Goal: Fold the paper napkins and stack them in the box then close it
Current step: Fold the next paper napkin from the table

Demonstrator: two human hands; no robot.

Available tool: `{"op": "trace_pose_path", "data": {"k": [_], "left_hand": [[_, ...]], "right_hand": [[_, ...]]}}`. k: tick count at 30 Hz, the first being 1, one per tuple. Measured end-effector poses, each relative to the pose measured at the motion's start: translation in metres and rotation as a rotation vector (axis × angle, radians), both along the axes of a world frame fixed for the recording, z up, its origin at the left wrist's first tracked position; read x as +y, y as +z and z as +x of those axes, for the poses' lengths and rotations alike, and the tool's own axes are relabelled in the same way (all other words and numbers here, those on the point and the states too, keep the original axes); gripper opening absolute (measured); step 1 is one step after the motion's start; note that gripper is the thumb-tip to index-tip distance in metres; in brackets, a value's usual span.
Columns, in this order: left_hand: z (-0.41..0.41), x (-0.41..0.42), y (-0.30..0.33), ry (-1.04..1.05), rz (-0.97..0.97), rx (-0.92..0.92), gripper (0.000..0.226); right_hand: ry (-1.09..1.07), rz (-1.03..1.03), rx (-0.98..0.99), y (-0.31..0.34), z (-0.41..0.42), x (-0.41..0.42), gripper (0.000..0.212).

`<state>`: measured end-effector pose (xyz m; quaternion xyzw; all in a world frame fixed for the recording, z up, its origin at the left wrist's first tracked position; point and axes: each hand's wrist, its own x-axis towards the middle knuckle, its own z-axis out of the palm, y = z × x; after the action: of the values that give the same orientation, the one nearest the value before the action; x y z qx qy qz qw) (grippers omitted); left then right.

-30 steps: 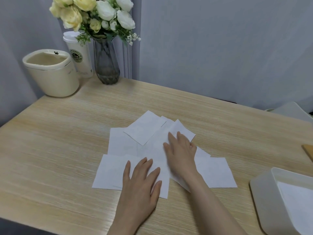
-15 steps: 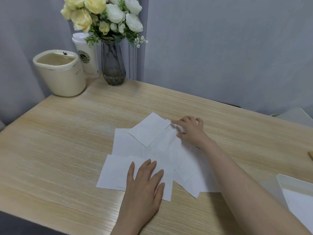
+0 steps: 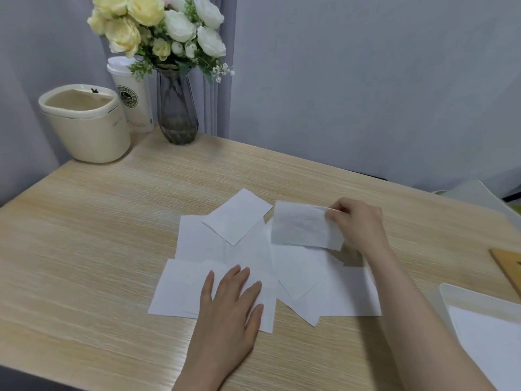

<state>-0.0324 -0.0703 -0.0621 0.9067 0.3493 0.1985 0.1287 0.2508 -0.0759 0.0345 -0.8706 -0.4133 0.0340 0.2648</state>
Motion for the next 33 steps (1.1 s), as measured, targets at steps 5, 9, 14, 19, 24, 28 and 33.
{"op": "trace_pose_path", "data": {"k": [5,9,14,19,24,28,33], "left_hand": [[0.000,-0.001,0.000,-0.008,0.006,0.008,0.043],[0.000,-0.001,0.000,-0.007,-0.016,0.010,0.043],[0.000,-0.001,-0.001,-0.009,-0.028,-0.001,0.042],[0.000,-0.002,-0.001,-0.003,-0.021,-0.014,0.041],[0.000,-0.002,-0.001,-0.002,-0.030,-0.014,0.039],[0.001,-0.003,0.001,0.003,-0.071,-0.091,0.031],[0.008,-0.014,0.023,0.057,-0.347,-0.372,0.036]], "right_hand": [[-0.112,0.200,0.342,0.006,-0.021,-0.050,0.010],[-0.230,0.194,0.679,-0.012,-0.039,-0.085,0.003],[-0.323,0.113,0.873,-0.028,-0.053,-0.116,0.011],[-0.299,0.076,0.769,-0.034,-0.054,-0.126,0.008],[-0.309,0.177,0.664,-0.044,-0.059,-0.133,0.009],[-0.319,0.317,0.878,-0.042,-0.080,-0.133,0.003],[-0.198,0.347,1.022,-0.042,-0.114,-0.125,0.012]]}}
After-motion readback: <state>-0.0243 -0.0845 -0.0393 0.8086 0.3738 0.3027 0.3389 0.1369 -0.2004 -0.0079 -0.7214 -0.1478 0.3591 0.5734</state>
